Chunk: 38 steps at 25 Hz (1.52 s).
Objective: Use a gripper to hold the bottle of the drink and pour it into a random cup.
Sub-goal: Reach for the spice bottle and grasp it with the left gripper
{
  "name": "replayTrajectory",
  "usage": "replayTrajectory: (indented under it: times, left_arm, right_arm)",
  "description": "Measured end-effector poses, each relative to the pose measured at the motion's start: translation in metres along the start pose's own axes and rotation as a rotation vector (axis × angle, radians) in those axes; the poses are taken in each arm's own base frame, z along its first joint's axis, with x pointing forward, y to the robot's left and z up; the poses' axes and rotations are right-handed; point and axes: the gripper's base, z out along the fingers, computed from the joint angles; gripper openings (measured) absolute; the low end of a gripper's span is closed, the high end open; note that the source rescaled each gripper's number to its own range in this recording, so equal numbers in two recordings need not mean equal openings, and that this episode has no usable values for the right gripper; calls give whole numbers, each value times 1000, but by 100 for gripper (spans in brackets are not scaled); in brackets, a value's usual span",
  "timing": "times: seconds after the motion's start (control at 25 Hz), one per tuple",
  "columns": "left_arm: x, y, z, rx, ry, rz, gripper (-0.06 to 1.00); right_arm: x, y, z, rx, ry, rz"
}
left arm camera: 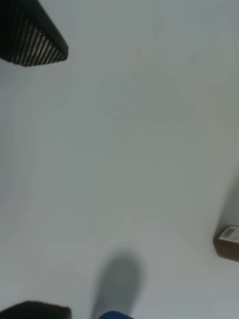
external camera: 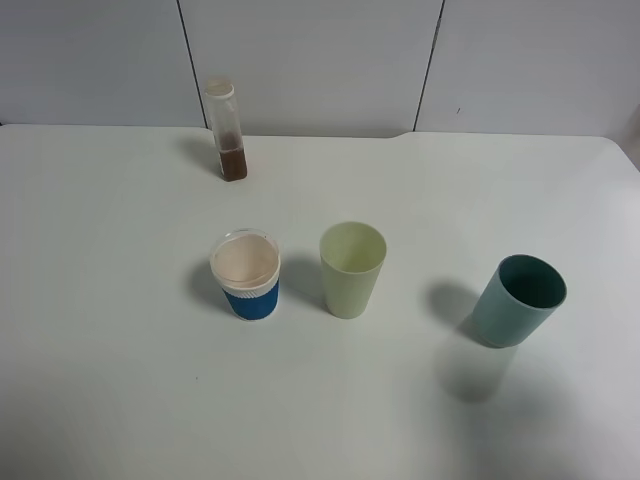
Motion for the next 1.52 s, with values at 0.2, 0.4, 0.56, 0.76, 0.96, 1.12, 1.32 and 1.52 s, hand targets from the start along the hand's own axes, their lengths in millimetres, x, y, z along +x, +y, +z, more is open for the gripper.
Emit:
replayTrajectory:
  times: [0.2,0.4,0.56,0.76,0.96,1.12,1.32,1.52]
  left_arm:
    - [0,0,0,0,0,0,92]
    - [0,0,0,0,0,0,92]
    - [0,0,0,-1,0,-3,92]
    - [0,0,0,-2,0,-3,92]
    - [0,0,0,-2,0,-6,92]
    - [0,0,0,-2,0,-7,92]
    - [-14,-1,-8,11,-107,-17,92]
    - [-32,-2,2,44,-120,-49,92]
  right_arm:
    - [0,0,0,0,0,0]
    - [0,0,0,0,0,0]
    - [0,0,0,0,0,0]
    - [0,0,0,0,0,0]
    - [0,0,0,0,0,0]
    - [0,0,0,0,0,0]
    - [0,0,0,0,0,0]
    - [0,0,0,0,0,0]
